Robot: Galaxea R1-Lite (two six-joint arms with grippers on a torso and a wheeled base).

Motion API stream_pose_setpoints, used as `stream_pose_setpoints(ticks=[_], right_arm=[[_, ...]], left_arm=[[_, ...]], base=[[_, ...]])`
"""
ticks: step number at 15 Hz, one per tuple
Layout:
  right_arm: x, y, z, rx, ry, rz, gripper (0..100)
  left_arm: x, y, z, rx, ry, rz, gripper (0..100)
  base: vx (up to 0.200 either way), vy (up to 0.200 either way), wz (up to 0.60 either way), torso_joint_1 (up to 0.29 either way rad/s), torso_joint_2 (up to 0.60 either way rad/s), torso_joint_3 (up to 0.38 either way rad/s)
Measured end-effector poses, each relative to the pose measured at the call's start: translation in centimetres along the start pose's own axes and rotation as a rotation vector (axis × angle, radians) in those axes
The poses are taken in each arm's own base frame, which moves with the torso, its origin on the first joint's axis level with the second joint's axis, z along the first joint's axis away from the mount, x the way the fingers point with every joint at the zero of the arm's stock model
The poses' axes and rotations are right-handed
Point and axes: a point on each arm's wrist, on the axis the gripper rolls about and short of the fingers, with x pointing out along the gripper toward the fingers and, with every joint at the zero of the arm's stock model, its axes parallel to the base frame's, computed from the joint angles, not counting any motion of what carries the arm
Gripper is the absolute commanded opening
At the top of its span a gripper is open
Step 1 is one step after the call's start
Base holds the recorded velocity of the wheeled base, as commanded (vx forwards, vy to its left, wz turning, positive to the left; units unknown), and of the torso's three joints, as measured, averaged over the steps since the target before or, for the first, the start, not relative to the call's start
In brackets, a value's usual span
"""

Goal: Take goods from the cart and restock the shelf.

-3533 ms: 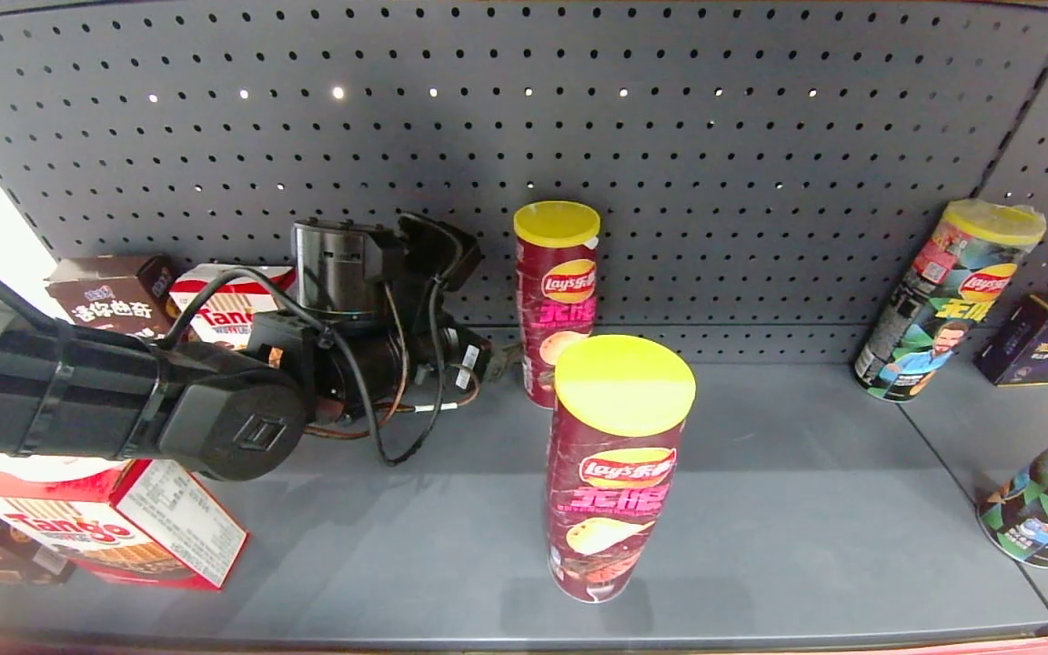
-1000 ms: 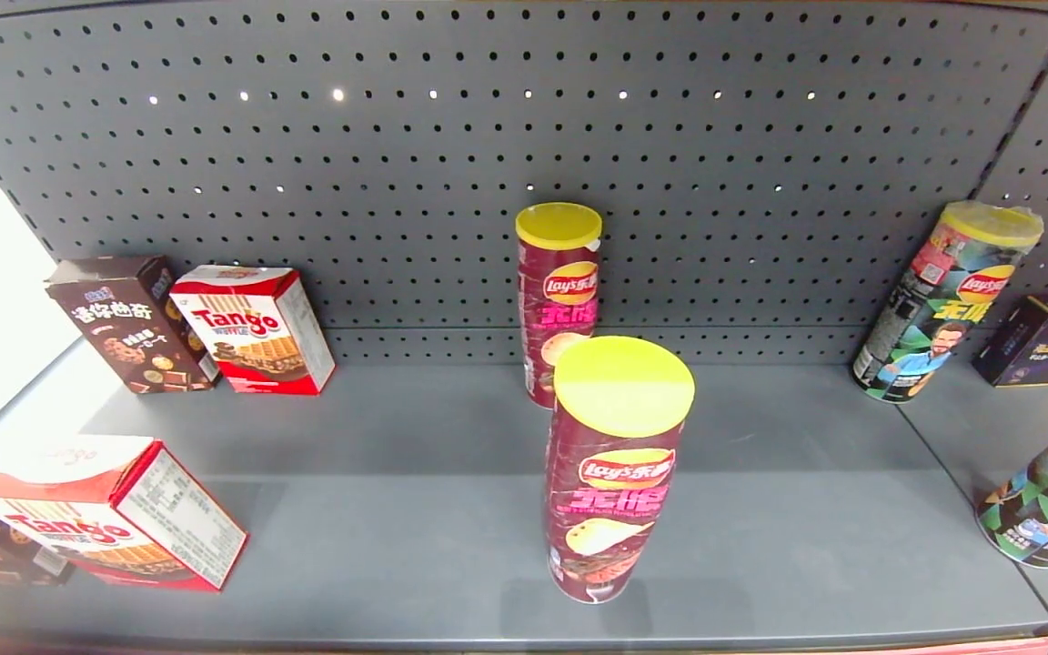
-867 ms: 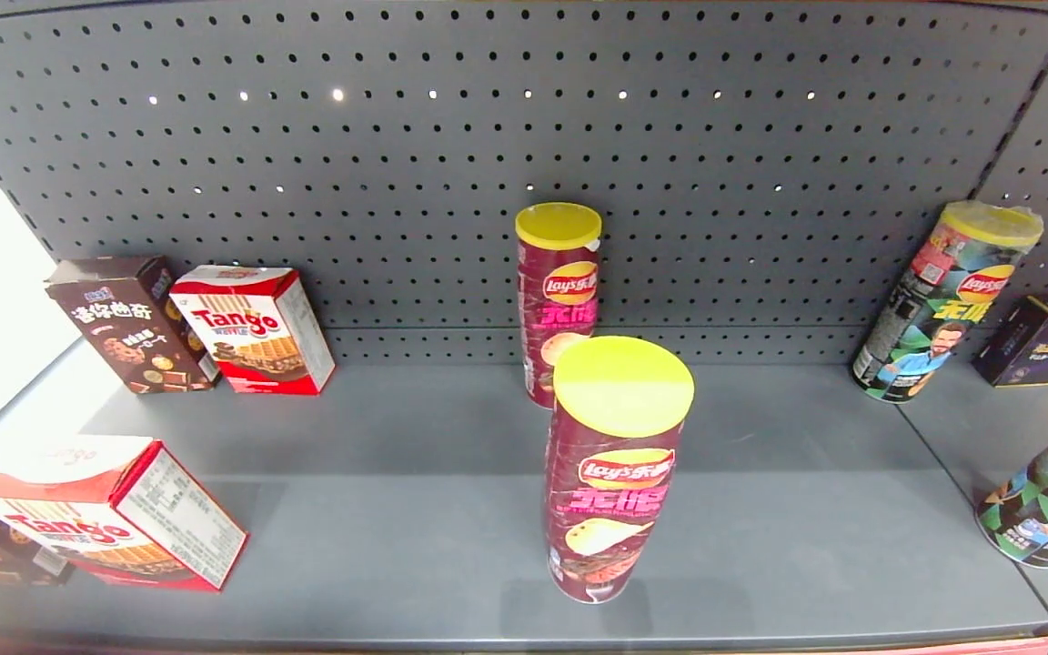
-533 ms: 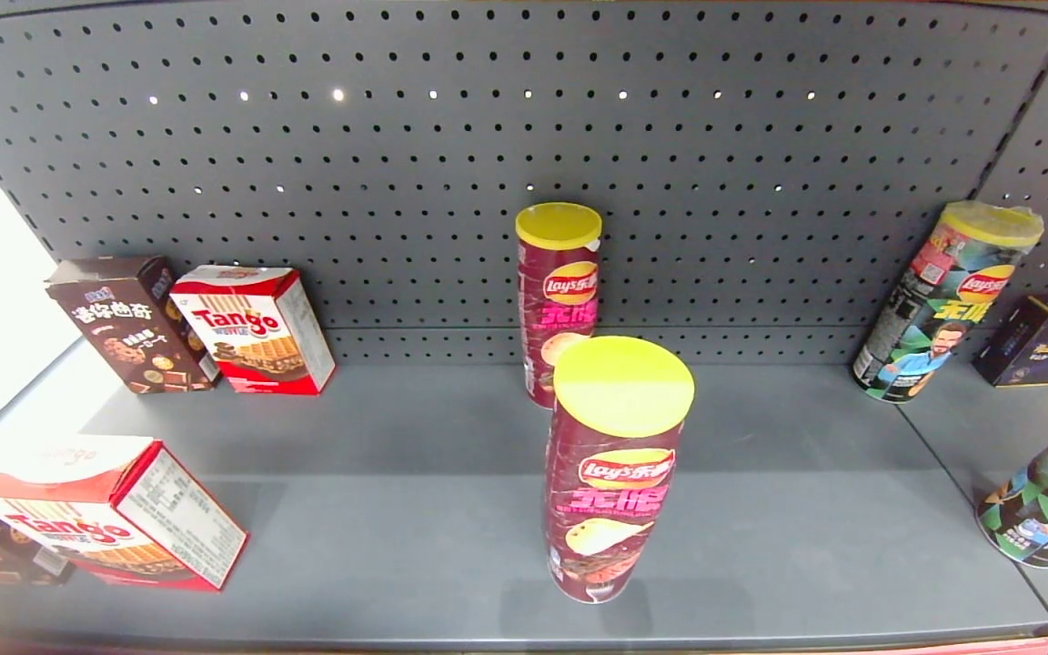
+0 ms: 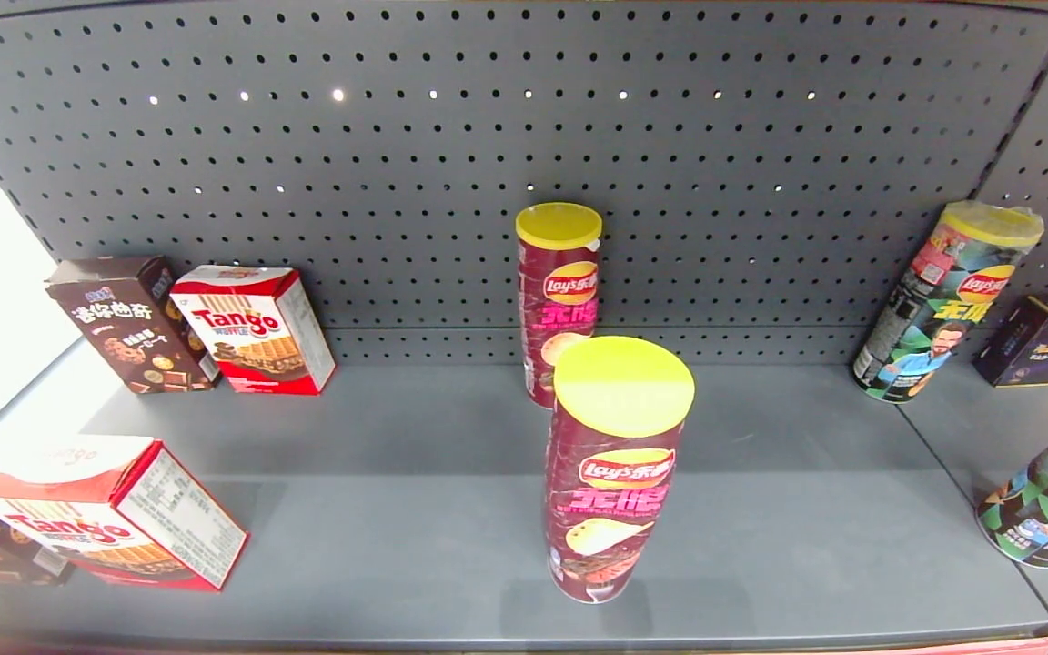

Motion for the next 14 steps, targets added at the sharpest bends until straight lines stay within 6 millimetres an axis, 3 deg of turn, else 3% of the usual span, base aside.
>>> stream_pose_setpoints(ticks=[8,10,14], right_arm=[[0.0,0.0,0.2,-0.006,-0.009,0.013,100],[-0.2,0.0,2.4,-0.003,-0.039,0.018,100],[0.9,0.1,10.2,-0.032,-0.036,0.1,100]], left_arm=[[0.0,0.0,0.0,-0.003,0.002,-0.006,100],[0.0,0.0,0.0,-0.003,0.001,-0.004,100],[0.0,0.0,0.0,-0.003,0.001,-0.003,100]], base=[[0.0,0.0,0.0,0.0,0.0,0.0],[0.0,0.0,0.0,0.0,0.0,0.0],[0.0,0.0,0.0,0.0,0.0,0.0]])
